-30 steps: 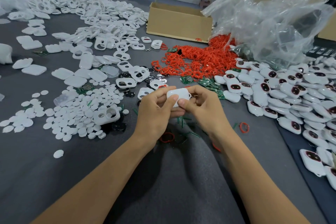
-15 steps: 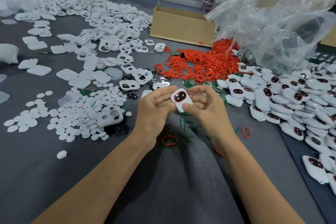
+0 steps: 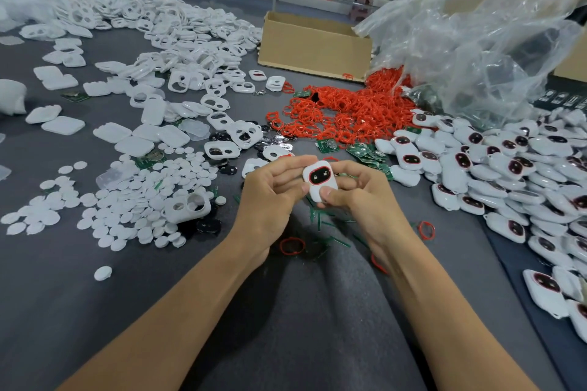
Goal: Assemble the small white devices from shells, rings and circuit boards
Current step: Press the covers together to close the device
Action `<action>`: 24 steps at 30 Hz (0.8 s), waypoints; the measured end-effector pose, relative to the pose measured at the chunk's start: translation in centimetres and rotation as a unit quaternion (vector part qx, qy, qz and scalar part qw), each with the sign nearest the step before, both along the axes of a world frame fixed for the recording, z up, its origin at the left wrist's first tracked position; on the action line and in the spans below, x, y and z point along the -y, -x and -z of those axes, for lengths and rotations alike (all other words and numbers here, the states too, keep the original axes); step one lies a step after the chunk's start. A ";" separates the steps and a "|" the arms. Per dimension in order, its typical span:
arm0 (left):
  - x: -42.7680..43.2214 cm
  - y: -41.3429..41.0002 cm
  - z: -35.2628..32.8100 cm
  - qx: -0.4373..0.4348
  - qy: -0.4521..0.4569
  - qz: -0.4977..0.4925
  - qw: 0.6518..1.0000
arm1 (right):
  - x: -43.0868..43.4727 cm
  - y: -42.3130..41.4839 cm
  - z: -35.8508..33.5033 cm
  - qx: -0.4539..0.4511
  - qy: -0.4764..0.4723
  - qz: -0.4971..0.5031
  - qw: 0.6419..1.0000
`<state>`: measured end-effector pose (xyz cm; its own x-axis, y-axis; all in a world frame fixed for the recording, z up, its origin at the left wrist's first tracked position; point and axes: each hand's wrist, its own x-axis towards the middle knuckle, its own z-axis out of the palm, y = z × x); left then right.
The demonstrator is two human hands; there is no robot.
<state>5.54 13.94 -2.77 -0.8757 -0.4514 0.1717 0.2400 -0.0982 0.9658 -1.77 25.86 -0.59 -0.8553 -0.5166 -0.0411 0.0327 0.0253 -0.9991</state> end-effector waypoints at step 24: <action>-0.3 0.6 0.5 0.054 -0.033 -0.090 0.994 | -5.1 7.5 -2.0 -0.049 -0.047 0.168 0.983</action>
<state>4.90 14.25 -3.31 -0.7918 -0.6091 0.0458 0.1552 -0.1281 0.9795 -9.27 30.98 1.38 -0.9792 -0.2024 0.0155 -0.0409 0.1219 -0.9917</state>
